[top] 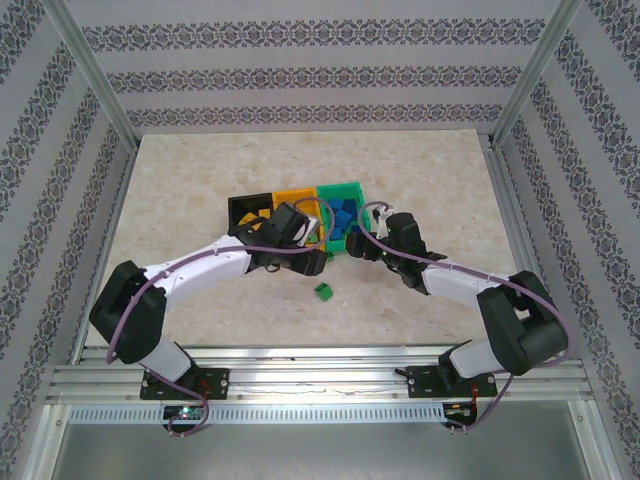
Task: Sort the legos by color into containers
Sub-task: Pick up the lego from the middle-left of the table.
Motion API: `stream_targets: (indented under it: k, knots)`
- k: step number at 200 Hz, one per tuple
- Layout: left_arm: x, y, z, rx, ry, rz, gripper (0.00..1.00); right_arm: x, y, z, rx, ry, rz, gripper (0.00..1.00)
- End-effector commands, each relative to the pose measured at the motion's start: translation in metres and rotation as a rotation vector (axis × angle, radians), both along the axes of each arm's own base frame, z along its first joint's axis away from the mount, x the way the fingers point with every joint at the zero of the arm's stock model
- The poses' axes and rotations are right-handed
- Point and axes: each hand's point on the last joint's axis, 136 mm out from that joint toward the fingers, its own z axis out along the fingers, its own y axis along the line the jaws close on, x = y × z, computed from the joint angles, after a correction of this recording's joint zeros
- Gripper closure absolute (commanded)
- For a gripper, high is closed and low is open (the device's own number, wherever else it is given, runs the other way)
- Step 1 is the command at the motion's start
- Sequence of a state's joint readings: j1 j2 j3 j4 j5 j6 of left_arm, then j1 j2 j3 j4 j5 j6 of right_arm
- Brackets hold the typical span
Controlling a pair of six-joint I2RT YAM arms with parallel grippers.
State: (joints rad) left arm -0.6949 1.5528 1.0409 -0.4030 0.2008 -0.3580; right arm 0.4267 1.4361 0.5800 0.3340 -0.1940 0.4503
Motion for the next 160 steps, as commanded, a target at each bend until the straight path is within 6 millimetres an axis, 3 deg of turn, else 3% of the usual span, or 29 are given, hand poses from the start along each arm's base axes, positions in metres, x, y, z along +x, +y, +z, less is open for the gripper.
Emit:
stream_targets:
  k: [1,72,160]
  knots:
    - [-0.004,-0.007,0.01,-0.039,-0.04,0.023,0.35,0.006,-0.002,0.006,0.023,-0.015,-0.013,0.3]
    - [-0.04,-0.03,-0.019,-0.038,0.019,-0.04,0.35,0.006,-0.007,0.006,0.036,-0.013,-0.024,0.3]
    - [-0.049,-0.055,-0.051,0.035,0.081,-0.105,0.36,0.007,-0.008,0.006,0.05,-0.008,-0.028,0.3]
